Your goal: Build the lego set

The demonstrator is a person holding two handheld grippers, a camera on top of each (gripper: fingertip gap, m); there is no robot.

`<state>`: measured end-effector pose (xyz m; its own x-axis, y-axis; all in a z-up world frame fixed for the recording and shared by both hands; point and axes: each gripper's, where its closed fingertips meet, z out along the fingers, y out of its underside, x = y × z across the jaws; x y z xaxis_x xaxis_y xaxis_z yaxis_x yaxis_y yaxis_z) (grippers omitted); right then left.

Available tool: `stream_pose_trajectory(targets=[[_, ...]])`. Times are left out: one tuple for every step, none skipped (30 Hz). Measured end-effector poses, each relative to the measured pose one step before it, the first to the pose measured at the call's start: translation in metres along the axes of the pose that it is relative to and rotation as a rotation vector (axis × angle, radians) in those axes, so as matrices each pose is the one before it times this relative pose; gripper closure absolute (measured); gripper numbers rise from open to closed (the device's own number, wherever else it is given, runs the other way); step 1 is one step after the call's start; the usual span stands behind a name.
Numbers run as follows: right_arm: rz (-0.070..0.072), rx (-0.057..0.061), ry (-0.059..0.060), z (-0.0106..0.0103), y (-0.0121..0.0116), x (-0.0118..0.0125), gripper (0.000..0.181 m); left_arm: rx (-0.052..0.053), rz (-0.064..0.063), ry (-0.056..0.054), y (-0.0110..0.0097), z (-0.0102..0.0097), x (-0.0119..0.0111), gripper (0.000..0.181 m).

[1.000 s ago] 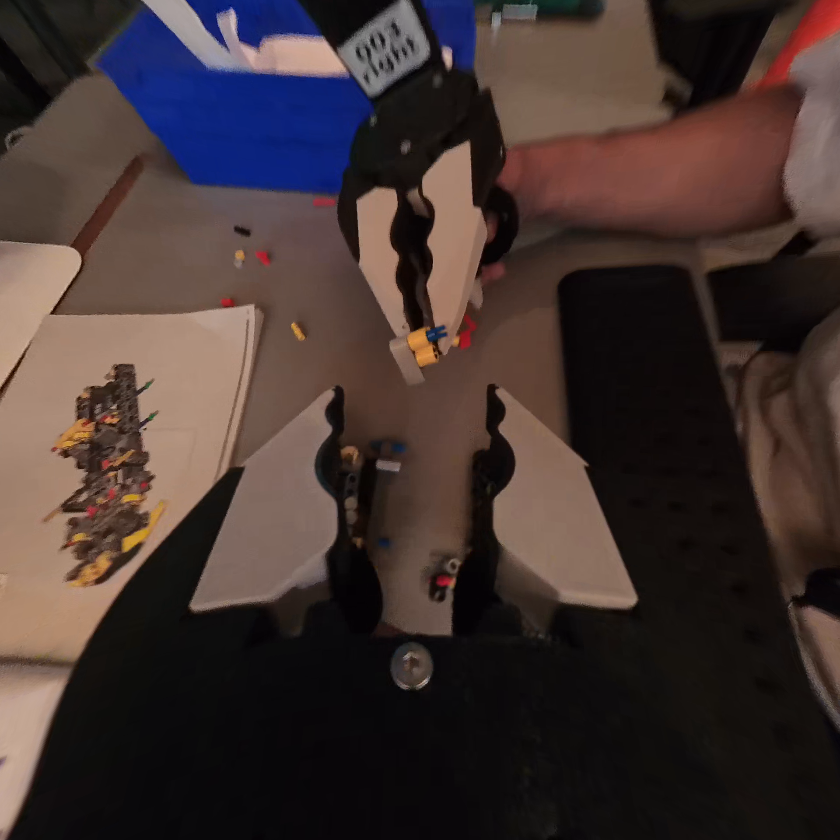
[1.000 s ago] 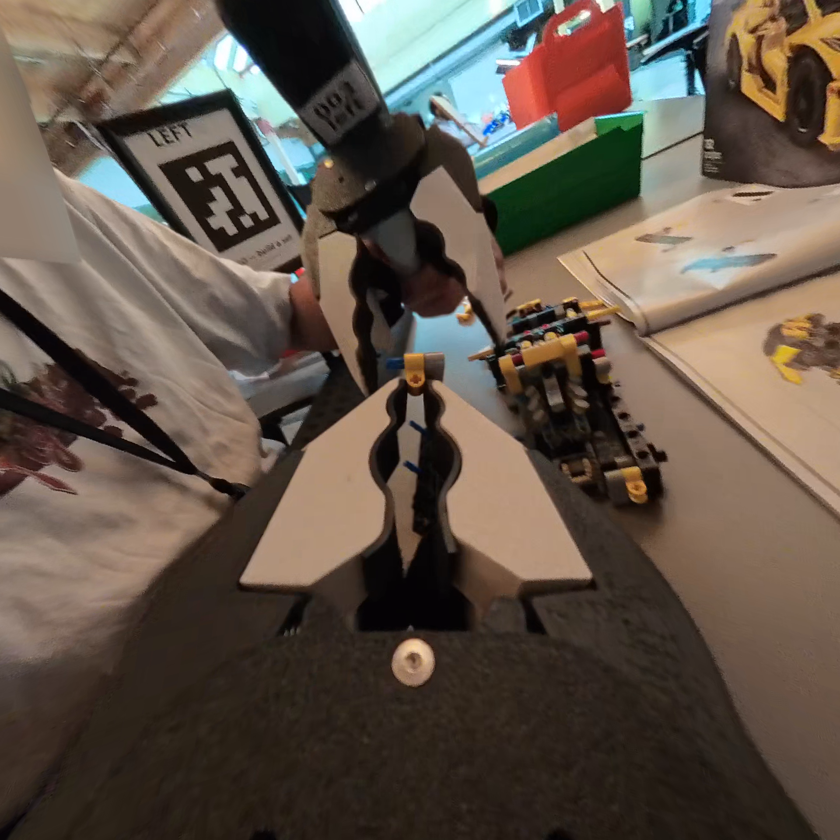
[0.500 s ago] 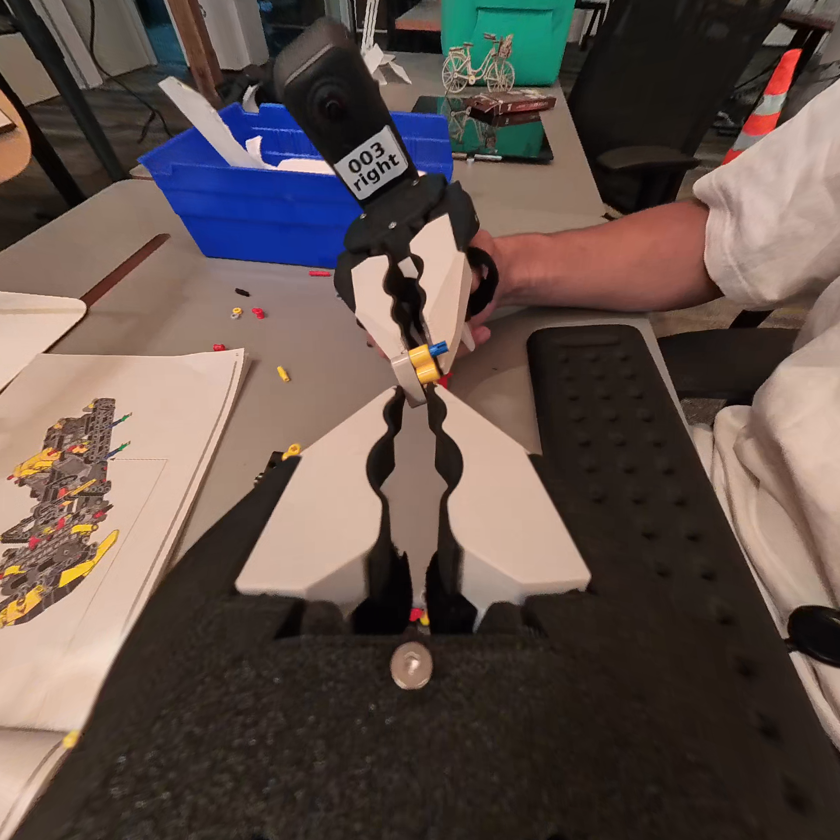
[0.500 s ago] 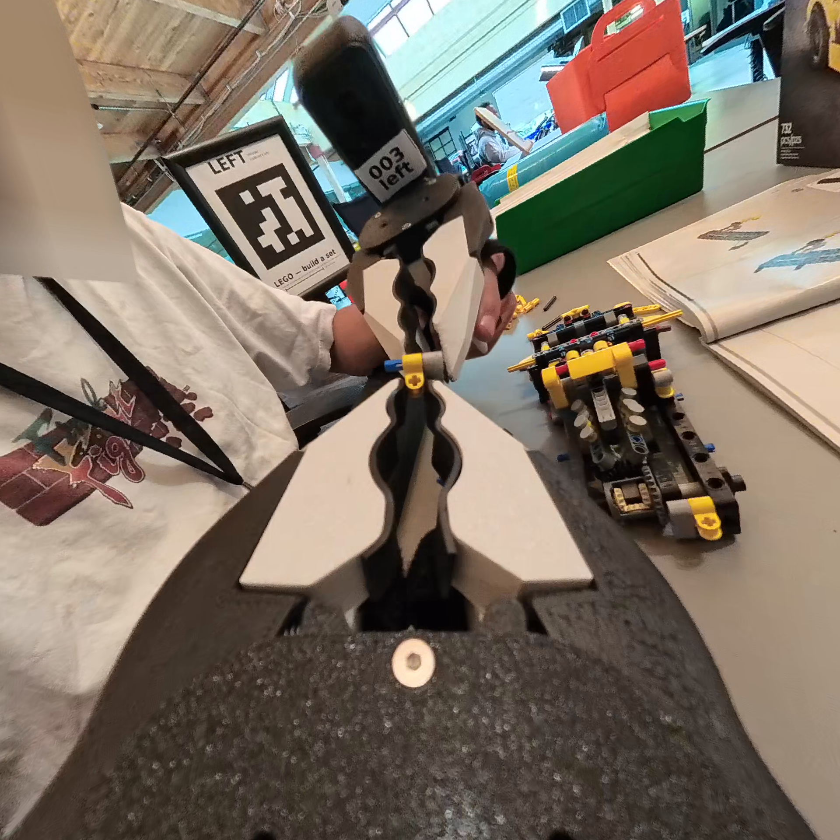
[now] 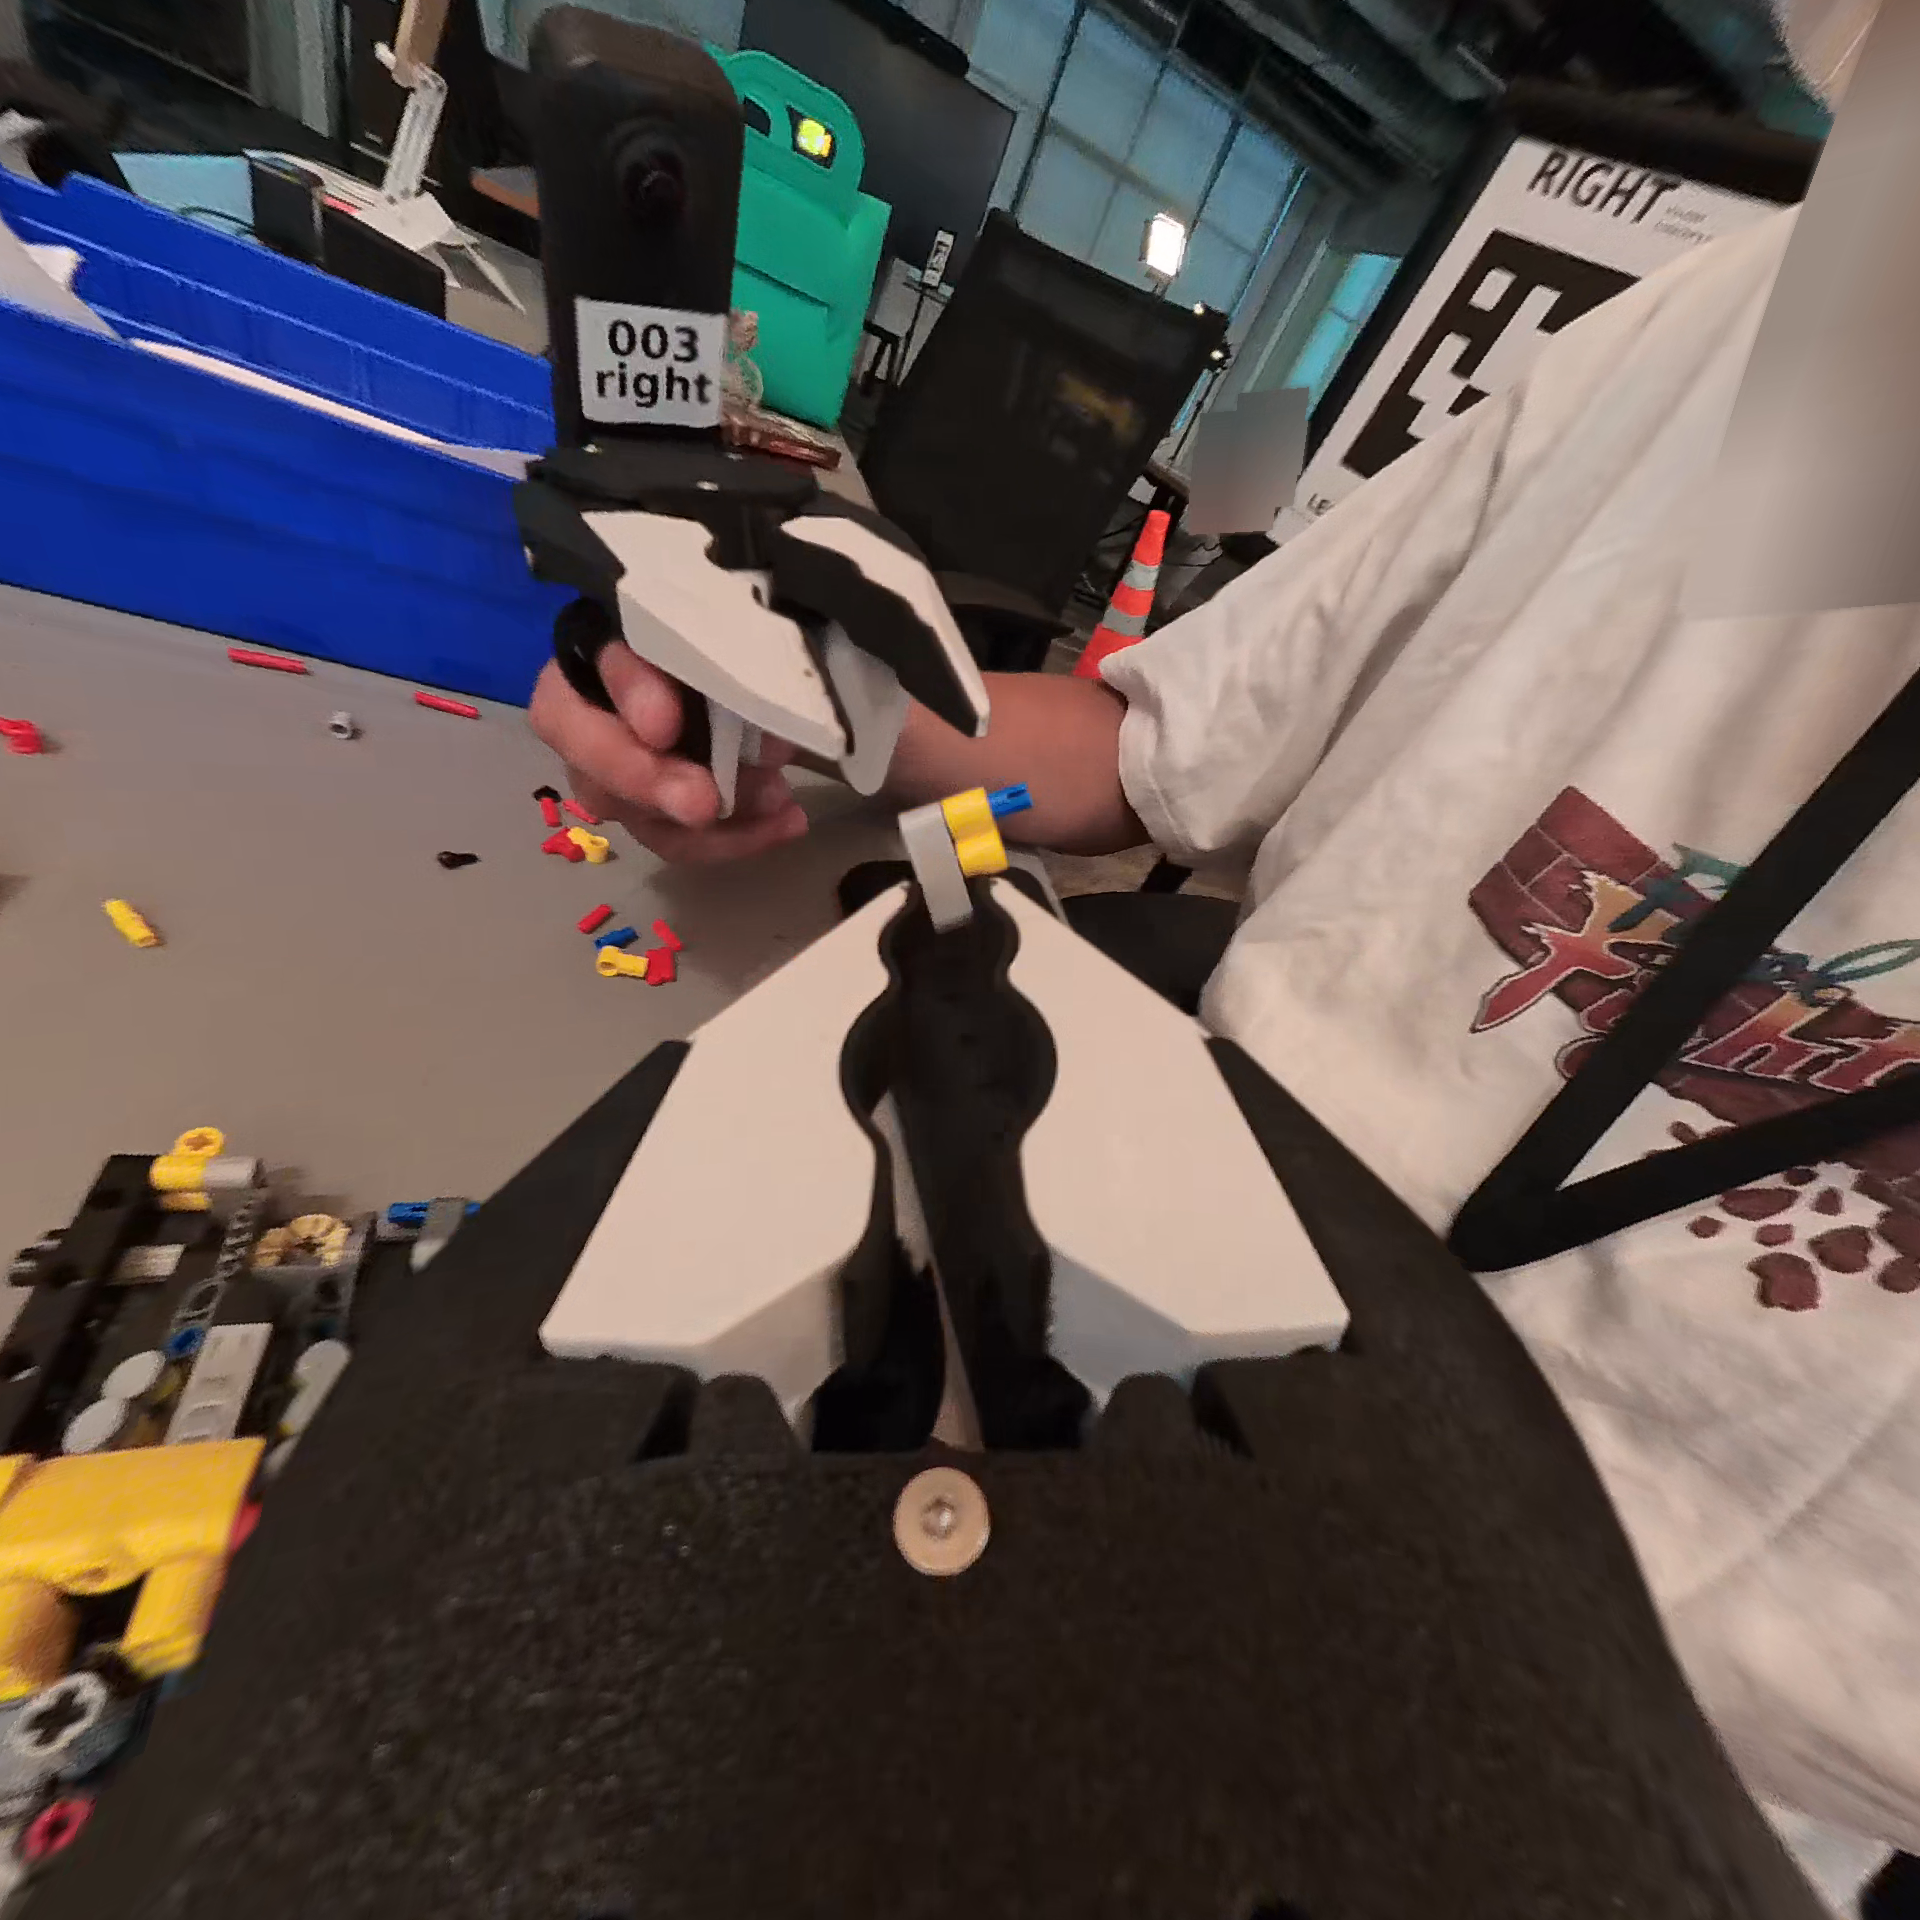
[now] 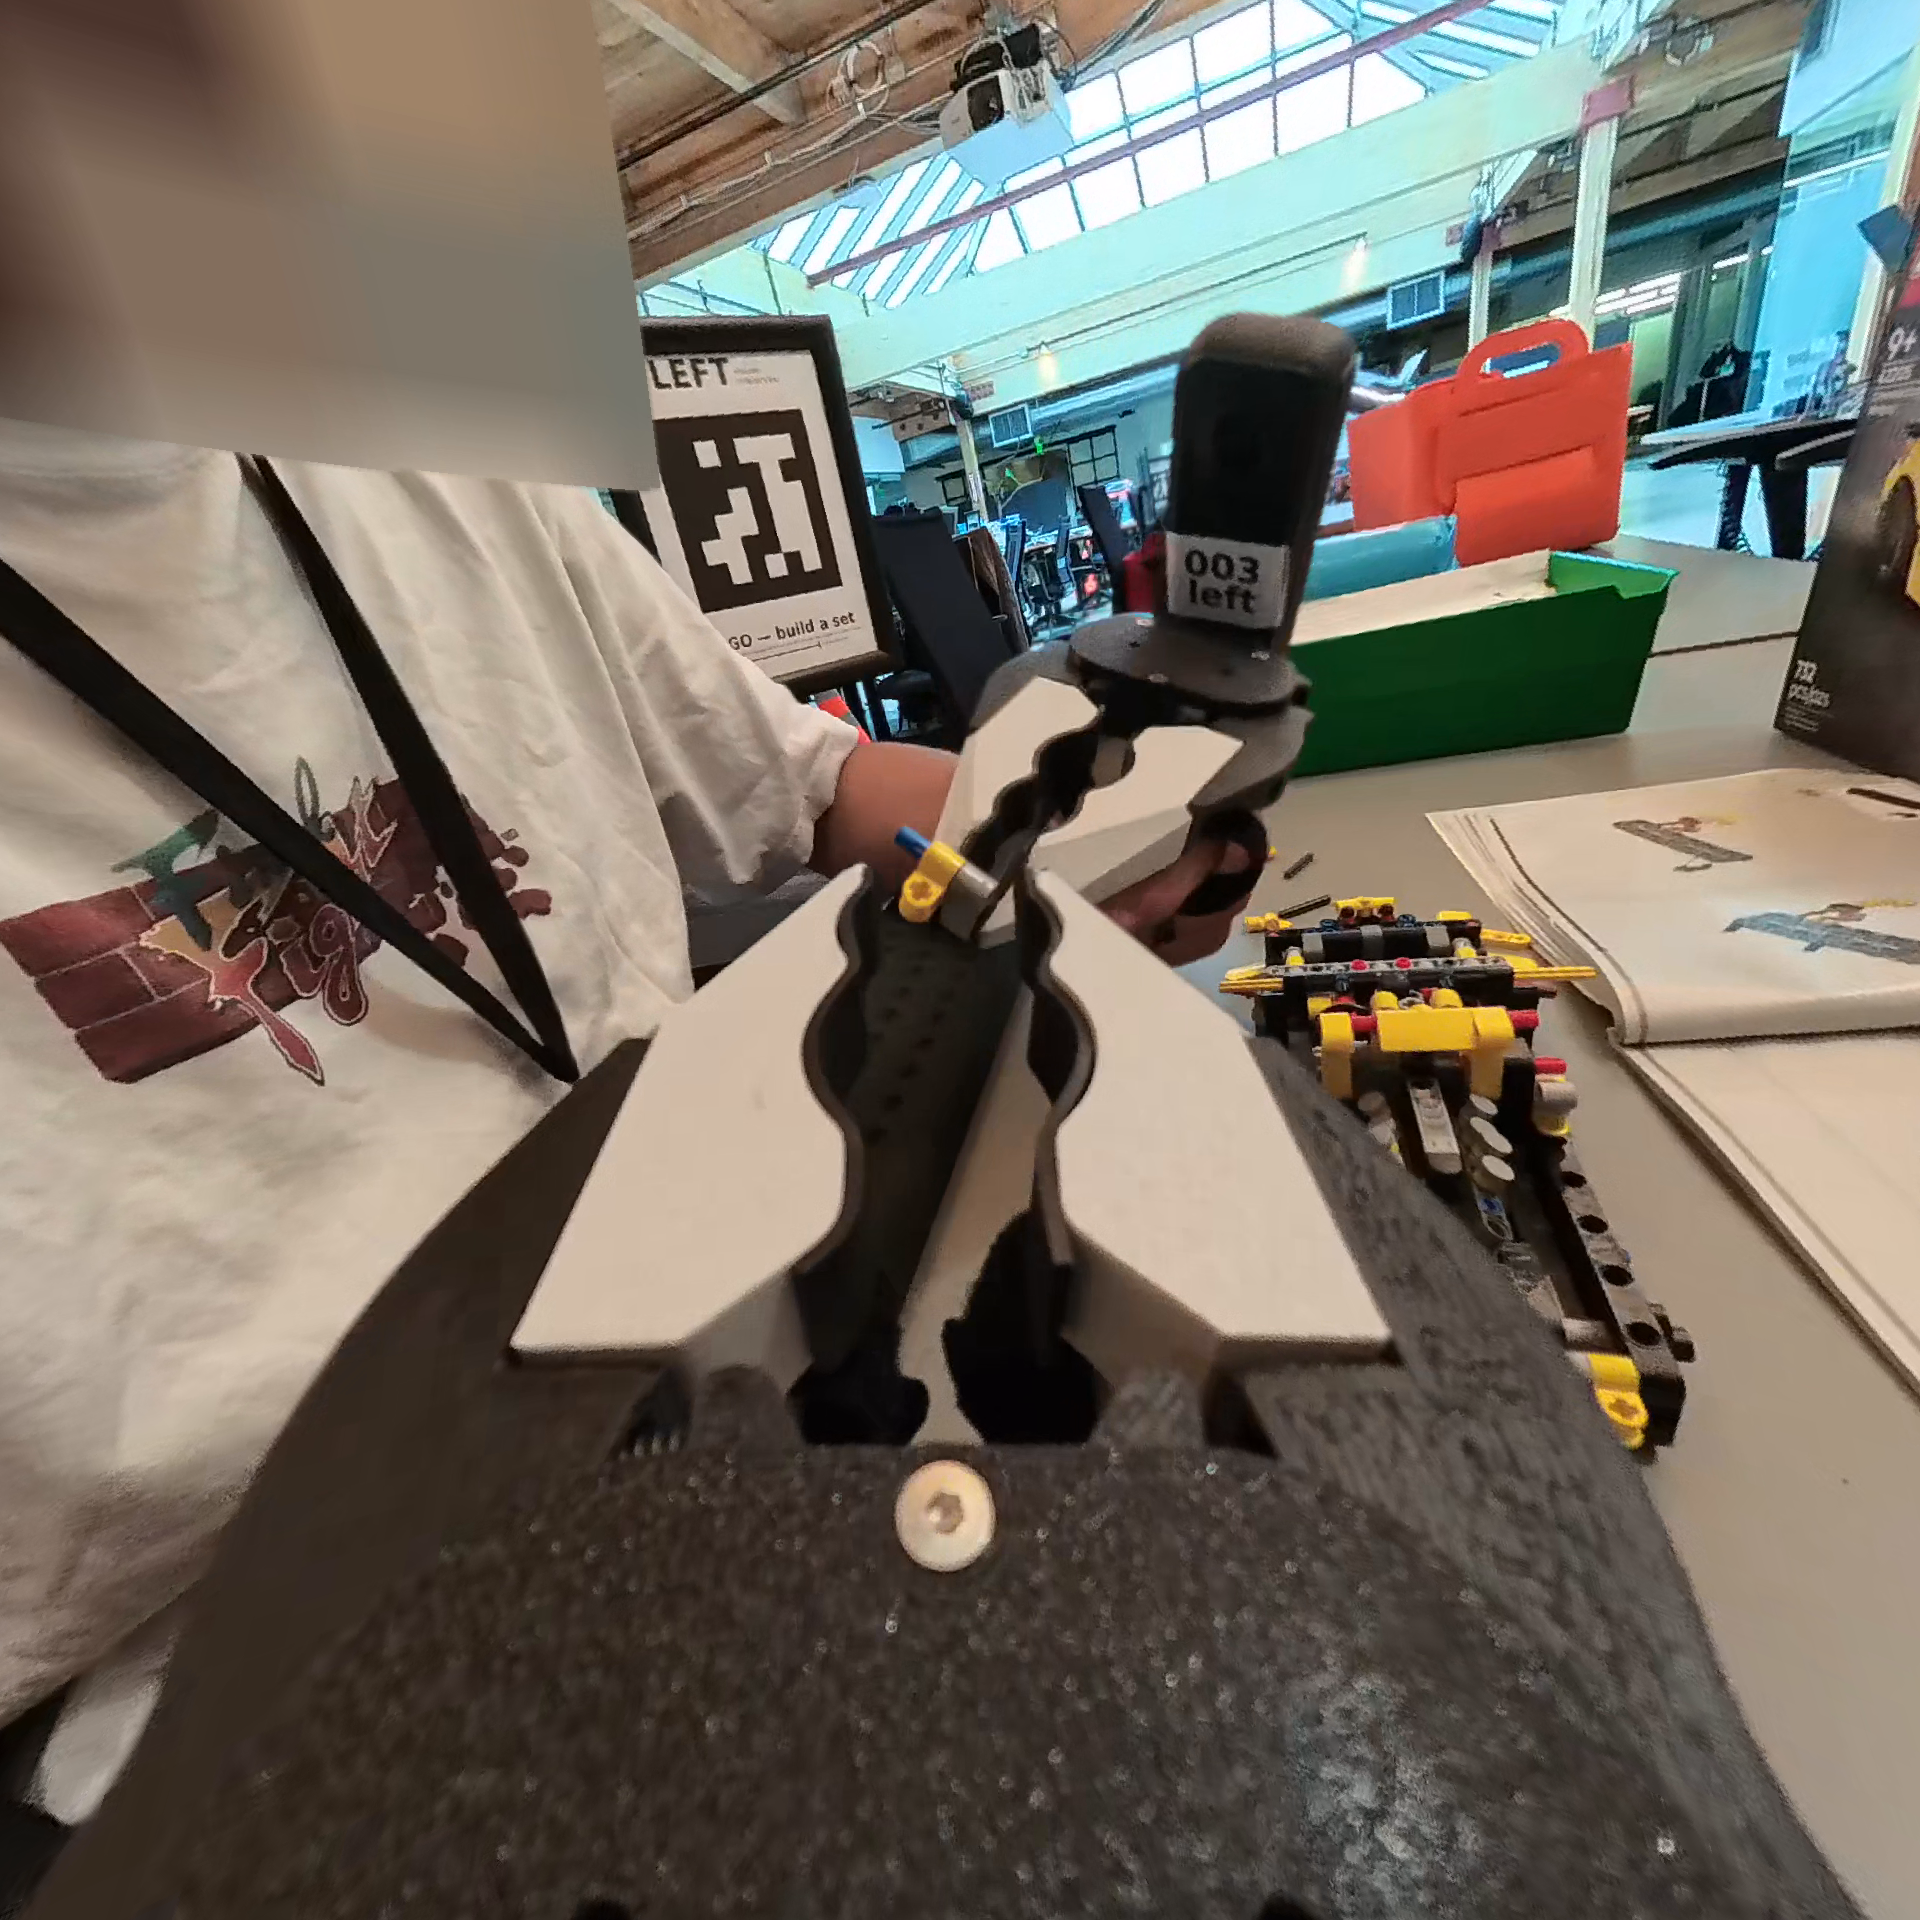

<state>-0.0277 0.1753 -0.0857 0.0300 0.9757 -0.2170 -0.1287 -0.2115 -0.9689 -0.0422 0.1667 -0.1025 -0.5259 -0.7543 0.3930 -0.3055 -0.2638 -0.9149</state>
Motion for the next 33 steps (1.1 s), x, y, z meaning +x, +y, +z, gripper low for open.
stream_pose_trajectory(targets=[[0.0023,0.0011,-0.0073,0.00028,-0.00028,-0.00143,0.156,0.0074,-0.0216,0.0209,-0.00018,0.00051,0.0017,0.172],[0.0052,-0.0015,-0.0069,0.00052,0.00005,-0.0012,0.157,0.012,-0.0198,0.0155,-0.00108,0.00004,0.00095,0.172],[0.0034,-0.0033,-0.0083,0.00077,0.00049,-0.00144,0.157,0.0139,-0.0167,0.0105,-0.00175,-0.00026,0.0004,0.172],[0.0002,-0.001,-0.01,0.00101,0.00029,-0.00192,0.158,0.0123,-0.0166,0.0121,-0.00158,-0.0004,0.00062,0.172],[-0.0021,0.0,-0.0062,0.00116,0.0004,-0.00138,0.158,0.0088,-0.0147,0.0102,-0.00084,-0.00033,0.00037,0.172],[-0.0031,-0.0034,-0.0014,0.00132,0.0009,-0.00053,0.158,0.0092,-0.0115,0.0076,-0.00077,-0.00029,0.00009,0.172],[-0.0025,-0.0028,-0.0029,0.00147,0.00081,-0.00068,0.158,0.0092,-0.013,0.011,-0.00069,-0.00016,0.00047,0.172],[0.0006,0.0026,-0.0038,0.00135,-0.00003,-0.00052,0.158,0.0056,-0.0146,0.0111,-0.00007,0.00015,0.00024,0.172],[0.0028,0.0046,-0.005,0.00129,-0.00037,-0.00064,0.158,0.003,-0.0144,0.0085,0.0005,0.00028,-0.00016,0.172],[0.0042,0.0044,-0.0031,0.00129,-0.00049,-0.00029,0.158,0.0014,-0.016,0.0114,0.00068,0.00051,0.00013,0.172],[0.0022,0.0042,-0.0012,0.00127,-0.00038,-0.00017,0.158,0.0006,-0.0167,0.0128,0.00087,0.00063,0.00038,0.172],[-0.0013,0.0093,0.0027,0.00131,-0.00098,0.00034,0.158,0.0045,-0.0143,0.0093,0.00048,0.00064,-0.00002,0.172],[-0.0054,0.0112,0.0041,0.00114,-0.00119,0.00042,0.158,0.0077,-0.0135,0.0106,-0.00006,0.00077,0.0002,0.172],[-0.0077,0.009,-0.0014,0.00128,-0.00077,-0.00049,0.158,0.004,-0.0152,0.0164,0.00042,0.00081,0.00106,0.172],[-0.0069,0.0014,-0.0024,0.00124,0.0004,-0.00076,0.159,0.0032,-0.0152,0.0167,0.00068,0.00099,0.00113,0.172],[-0.0051,-0.0034,-0.0013,0.00113,0.00085,-0.00047,0.159,0.0034,-0.0142,0.0137,0.0006,0.00104,0.00072,0.172],[-0.002,0.0001,-0.0013,0.001,0.00013,-0.00044,0.159,-0.0029,-0.0128,0.0146,0.00156,0.00121,0.00093,0.172],[-0.0005,0.0037,-0.0073,0.00087,-0.00052,-0.0015,0.159,-0.0076,-0.0107,0.0127,0.00215,0.00117,0.00087,0.172],[0.0011,0.0064,-0.0085,0.00067,-0.00098,-0.00169,0.159,-0.0087,-0.0067,0.0099,0.00224,0.00113,0.00073,0.172],[-0.0009,0.0049,-0.006,0.00038,-0.00078,-0.0013,0.161,-0.0028,-0.0031,0.0075,0.00118,0.00096,0.0006,0.172],[-0.0018,-0.0001,-0.004,0.00041,0.00007,-0.00083,0.161,0.0024,-0.0024,0.0071,0.00031,0.00073,0.00089,0.172],[-0.0023,-0.0062,-0.0034,0.00014,0.00113,-0.00056,0.163,0.0005,-0.0027,0.0063,0.00016,0.00062,0.00076,0.172],[-0.0014,-0.0083,-0.0035,0.00003,0.00173,-0.00057,0.165,-0.0002,-0.0013,0.0034,0.00016,0.00031,0.00035,0.172],[0.0003,-0.0092,-0.0025,0.00016,0.00193,-0.00032,0.167,-0.0004,0.0009,0.0053,0.00026,0.00014,0.00106,0.172],[0.0026,-0.0046,-0.0057,0.00022,0.00102,-0.00088,0.167,-0.0028,0.0021,0.0054,0.00049,0.00007,0.00115,0.172],[0.0051,-0.0027,-0.0044,0.00038,0.00052,-0.00073,0.168,-0.0043,0.0038,-0.0012,0.00063,0.00013,0.00015,0.172],[0.0023,-0.0025,-0.0017,0.00054,0.00026,-0.0004,0.168,-0.003,0.0023,-0.0007,0.00048,0.00013,0.00023,0.172],[0.0008,-0.0011,-0.0021,0.00036,0.00003,-0.00046,0.168,-0.0006,0.0012,-0.0036,-0.00005,0.00014,-0.0003,0.172],[-0.0023,-0.0026,0.0035,0.00026,0.00033,0.00015,0.169,0.0005,0.0071,-0.0194,-0.0005,-0.00009,-0.00242,0.172],[-0.0084,-0.0059,0.0155,-0.00006,0.00059,0.00211,0.167,-0.0012,0.0215,-0.0376,-0.00081,-0.00042,-0.00431,0.172],[-0.0109,-0.0104,0.0201,-0.00059,0.00105,0.003,0.166,-0.0065,0.0384,-0.0501,-0.00053,-0.00092,-0.00501,0.172],[-0.0058,-0.0124,0.0228,-0.00094,0.00112,0.00348,0.165,-0.009,0.0561,-0.0691,-0.00063,-0.00141,-0.00701,0.172],[-0.0024,-0.0134,0.0364,-0.00145,0.00089,0.00589,0.162,-0.0055,0.066,-0.0786,-0.00147,-0.00179,-0.00799,0.172]])
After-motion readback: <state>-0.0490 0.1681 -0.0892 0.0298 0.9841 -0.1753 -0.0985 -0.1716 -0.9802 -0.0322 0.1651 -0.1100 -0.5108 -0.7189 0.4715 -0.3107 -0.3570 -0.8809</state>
